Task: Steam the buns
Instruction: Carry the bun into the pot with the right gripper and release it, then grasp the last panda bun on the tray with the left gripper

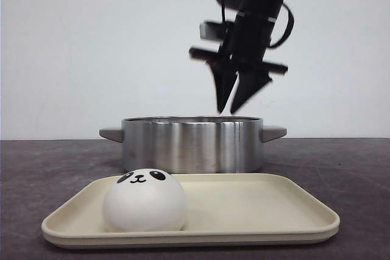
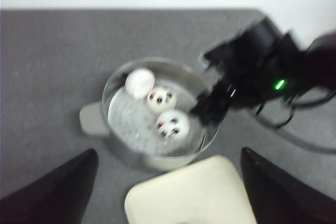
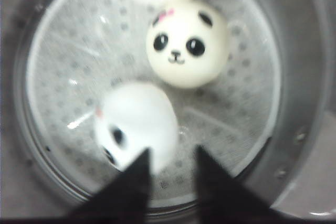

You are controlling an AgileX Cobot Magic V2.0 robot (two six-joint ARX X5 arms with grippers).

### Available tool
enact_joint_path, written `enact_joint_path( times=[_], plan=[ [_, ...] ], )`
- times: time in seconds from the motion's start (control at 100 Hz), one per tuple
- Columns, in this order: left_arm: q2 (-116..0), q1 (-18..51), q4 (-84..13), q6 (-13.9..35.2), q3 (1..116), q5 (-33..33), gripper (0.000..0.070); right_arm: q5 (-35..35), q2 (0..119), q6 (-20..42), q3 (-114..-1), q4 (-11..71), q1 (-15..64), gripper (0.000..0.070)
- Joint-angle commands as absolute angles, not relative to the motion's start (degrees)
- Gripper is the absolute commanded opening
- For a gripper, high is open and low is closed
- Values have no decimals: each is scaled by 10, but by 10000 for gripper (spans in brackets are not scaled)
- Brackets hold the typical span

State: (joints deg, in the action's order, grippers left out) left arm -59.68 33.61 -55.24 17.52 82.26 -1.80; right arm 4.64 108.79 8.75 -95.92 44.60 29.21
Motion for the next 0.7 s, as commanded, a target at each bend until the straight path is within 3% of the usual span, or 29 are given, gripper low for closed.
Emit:
enact_joint_path(
  times=[0.0, 0.29, 0.69],
  plan=[
    [-604, 347, -550, 180, 800, -21, 516, 50, 1040, 81, -980, 442, 300, 17],
    [-616, 399, -440, 267, 616, 23, 516, 40, 844, 84, -980, 455, 371, 17],
    [-798, 459, -385, 276, 587, 53, 519, -78, 700, 92, -980, 455, 495, 17]
  ],
)
